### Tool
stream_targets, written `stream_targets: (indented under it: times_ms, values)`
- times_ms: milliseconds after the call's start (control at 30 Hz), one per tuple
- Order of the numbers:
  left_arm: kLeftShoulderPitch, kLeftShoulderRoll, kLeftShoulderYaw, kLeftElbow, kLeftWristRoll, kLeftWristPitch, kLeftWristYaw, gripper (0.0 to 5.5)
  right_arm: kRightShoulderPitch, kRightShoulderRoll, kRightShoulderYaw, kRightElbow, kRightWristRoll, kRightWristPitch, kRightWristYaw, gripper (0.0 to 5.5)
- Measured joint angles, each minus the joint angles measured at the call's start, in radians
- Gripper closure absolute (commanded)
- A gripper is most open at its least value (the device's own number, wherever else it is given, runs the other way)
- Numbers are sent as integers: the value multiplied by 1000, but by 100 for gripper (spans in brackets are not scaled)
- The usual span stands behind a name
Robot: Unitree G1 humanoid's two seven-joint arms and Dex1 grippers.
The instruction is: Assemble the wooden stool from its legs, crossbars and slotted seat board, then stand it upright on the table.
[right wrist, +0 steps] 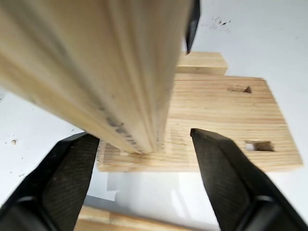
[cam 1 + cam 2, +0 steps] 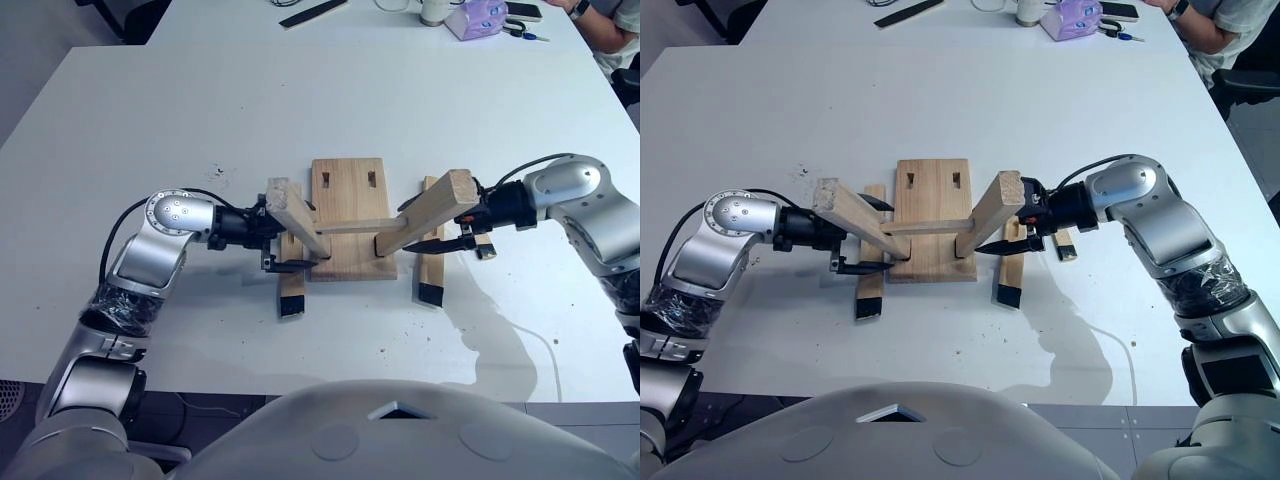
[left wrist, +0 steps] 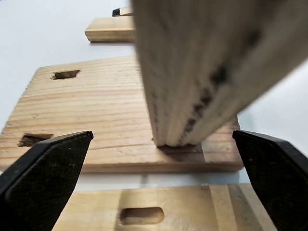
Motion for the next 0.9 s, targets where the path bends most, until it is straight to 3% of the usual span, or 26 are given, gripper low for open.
stream_targets:
  times_ms: [500, 900]
  values:
    - [57, -5, -3, 155, 31, -190, 75, 10, 156, 100, -9, 236, -236, -177, -176, 207]
    - [2, 57, 49, 396, 31, -333, 147, 10, 259, -8, -152, 359, -235, -290, -190, 207]
